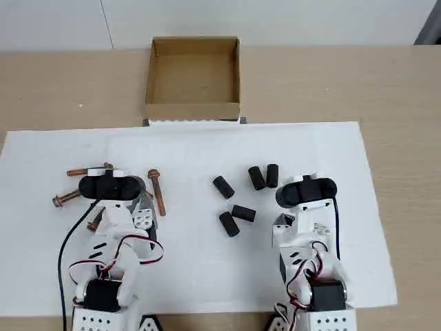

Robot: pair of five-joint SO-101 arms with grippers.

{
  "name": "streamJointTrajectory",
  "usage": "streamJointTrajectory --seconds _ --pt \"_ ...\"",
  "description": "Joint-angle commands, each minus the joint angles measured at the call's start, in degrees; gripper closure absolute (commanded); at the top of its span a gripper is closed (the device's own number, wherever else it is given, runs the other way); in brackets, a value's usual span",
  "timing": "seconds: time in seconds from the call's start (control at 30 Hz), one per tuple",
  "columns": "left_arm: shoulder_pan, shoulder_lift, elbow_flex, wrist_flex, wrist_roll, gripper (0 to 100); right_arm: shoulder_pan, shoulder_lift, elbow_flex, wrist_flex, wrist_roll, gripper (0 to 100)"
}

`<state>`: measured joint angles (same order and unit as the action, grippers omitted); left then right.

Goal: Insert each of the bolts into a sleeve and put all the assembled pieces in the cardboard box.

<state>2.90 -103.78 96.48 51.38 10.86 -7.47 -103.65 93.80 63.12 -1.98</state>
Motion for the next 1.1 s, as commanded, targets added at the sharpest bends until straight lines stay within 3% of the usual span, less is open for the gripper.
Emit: streamJointTrajectory --seconds 0.0,0.47,0.63,1.07 --pt "0.35 -0.44 -0.22 -0.09 0.00 99 0.13 -0.31 -0.35 -0.92 -0.18 98.7" --pt "-0.18 -0.26 -0.84 0.18 -0.18 99 0.13 -0.31 -0.35 -0.92 -0.18 98.7" --pt "-1.85 -0.18 -7.25 5.19 -6.24 99 0.13 -0.31 -0.35 -0.92 -0.18 98.7" --pt "-3.78 0.09 -24.84 17.05 -6.51 99 0.13 -0.31 -0.35 -0.92 -0.18 98.7"
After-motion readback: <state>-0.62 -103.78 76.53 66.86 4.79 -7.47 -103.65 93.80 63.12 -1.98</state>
